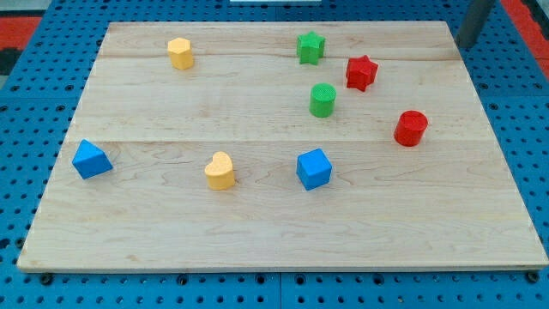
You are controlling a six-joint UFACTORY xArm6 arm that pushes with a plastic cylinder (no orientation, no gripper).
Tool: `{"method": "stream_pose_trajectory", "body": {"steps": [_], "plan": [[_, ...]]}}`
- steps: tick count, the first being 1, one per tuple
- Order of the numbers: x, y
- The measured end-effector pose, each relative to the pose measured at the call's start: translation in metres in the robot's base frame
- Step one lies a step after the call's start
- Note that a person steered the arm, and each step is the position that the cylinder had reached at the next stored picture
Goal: Move the red star above the red circle
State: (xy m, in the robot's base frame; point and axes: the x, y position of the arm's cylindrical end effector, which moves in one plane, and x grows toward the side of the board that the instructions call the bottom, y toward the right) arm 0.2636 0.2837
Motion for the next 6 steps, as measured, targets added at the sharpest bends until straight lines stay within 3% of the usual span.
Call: {"method": "stream_pose_trajectory", "body": {"steps": [2,3,5,6], "plan": [[0.022,-0.196],[0.046,-0.194],[0.069,-0.130],[0.078,-0.170]]}}
